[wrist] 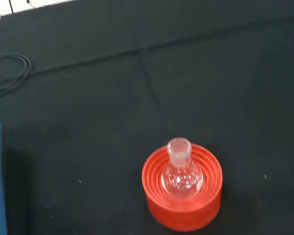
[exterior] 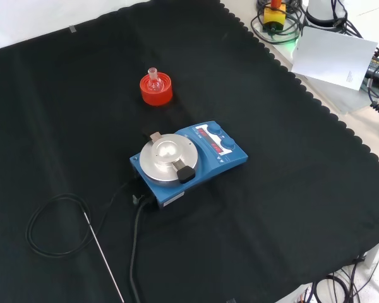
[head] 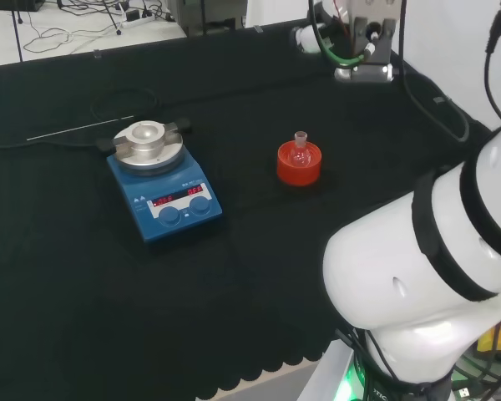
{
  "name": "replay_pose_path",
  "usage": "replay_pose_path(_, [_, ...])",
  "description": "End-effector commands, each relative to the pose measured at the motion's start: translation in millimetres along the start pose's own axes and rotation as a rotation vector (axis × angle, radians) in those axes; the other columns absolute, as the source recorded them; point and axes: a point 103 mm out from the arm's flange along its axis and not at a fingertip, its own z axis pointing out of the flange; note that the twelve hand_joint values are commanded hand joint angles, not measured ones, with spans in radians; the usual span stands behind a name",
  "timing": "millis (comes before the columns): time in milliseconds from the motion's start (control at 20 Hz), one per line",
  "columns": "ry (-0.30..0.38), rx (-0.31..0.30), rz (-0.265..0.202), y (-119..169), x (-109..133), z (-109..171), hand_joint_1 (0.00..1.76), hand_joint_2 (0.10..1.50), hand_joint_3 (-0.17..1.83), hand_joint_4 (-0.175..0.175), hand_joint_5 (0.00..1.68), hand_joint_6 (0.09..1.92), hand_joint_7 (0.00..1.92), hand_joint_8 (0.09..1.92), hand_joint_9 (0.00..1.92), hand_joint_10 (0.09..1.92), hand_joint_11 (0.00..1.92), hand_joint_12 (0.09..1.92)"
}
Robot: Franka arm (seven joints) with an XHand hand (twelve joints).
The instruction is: Pick up the round-bottom flask.
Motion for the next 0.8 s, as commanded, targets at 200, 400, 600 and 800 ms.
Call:
replay_pose_path(200, [0.055,0.057,0.008,22.5,-24.1,72.5,0.47,1.08,0.23,-0.016,0.46,0.20,0.22,0.62,0.39,0.69,0.06,1.41])
replay_pose_path(400, [0.059,0.078,0.000,27.9,-20.5,94.3,0.59,1.01,0.21,-0.013,0.49,0.20,0.23,0.63,0.41,0.69,0.08,1.41])
replay_pose_path(600, [0.065,0.093,0.006,35.5,-15.6,113.5,0.68,0.96,0.21,-0.012,0.52,0.20,0.24,0.63,0.44,0.69,0.09,1.41])
replay_pose_path(800, [0.073,0.093,0.021,44.3,-15.5,127.3,0.70,0.90,0.33,-0.016,0.56,0.18,0.25,0.64,0.46,0.67,0.09,1.41])
